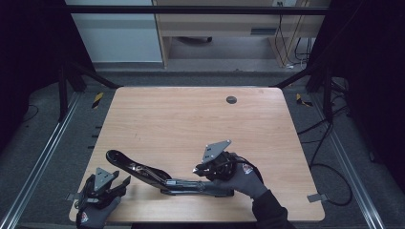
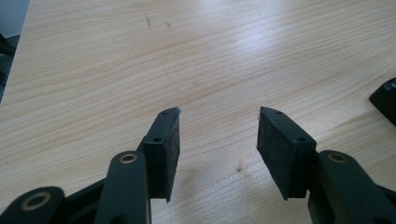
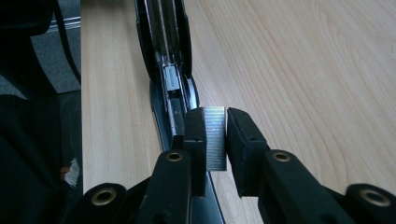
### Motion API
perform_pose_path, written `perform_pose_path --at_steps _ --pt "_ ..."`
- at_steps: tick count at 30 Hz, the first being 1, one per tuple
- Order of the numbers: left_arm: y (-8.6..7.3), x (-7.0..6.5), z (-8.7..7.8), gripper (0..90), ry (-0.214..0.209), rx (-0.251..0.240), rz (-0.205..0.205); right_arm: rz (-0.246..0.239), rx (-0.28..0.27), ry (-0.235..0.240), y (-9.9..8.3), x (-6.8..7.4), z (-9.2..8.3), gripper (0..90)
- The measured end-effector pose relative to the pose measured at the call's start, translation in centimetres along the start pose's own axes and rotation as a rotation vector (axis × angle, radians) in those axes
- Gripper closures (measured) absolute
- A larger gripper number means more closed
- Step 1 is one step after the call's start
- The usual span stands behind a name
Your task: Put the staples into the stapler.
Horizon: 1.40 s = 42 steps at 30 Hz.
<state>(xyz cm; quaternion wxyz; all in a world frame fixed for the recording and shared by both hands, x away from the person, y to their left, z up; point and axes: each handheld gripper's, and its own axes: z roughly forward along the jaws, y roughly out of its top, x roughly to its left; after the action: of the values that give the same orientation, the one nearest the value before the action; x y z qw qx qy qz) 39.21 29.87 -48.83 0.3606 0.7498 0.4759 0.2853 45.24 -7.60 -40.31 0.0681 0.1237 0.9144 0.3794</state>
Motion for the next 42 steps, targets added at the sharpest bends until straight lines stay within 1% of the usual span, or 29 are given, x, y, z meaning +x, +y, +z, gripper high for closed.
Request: perform_pose_path --at_steps 4,10,12,17,24,27,36,40,42 --pt "0.0 0.0 0.0 48.4 0.000 0.001 0.000 -0.008 0.003 0.016 0.0 0.0 0.2 78.2" --pt "0.0 0.0 0.0 48.4 -0.001 0.002 0.000 -0.004 0.011 0.028 -0.1 0.1 0.6 78.2" --pt "0.0 0.0 0.0 48.4 -0.002 0.002 -0.003 -0.012 0.011 0.033 -0.1 0.1 0.7 78.2" --pt "0.0 0.0 0.0 48.4 -0.001 0.002 -0.002 -0.007 0.022 0.036 -0.2 0.1 1.0 78.2" --pt "0.0 0.0 0.0 48.4 -0.003 0.001 -0.002 -0.020 0.031 0.054 -0.3 0.0 1.2 78.2" --pt "0.0 0.0 0.0 48.4 -0.004 0.002 -0.002 -0.017 0.036 0.058 -0.3 0.0 1.4 78.2" --pt "0.0 0.0 0.1 48.3 -0.005 0.002 -0.002 -0.026 0.048 0.071 -0.5 0.2 1.7 78.2" --pt "0.0 0.0 0.0 48.3 -0.005 0.002 -0.002 -0.043 0.055 0.077 -0.5 0.2 1.8 78.2" --pt "0.0 0.0 0.0 48.3 -0.003 0.001 -0.002 -0.038 0.060 0.079 -0.5 0.3 1.9 78.2"
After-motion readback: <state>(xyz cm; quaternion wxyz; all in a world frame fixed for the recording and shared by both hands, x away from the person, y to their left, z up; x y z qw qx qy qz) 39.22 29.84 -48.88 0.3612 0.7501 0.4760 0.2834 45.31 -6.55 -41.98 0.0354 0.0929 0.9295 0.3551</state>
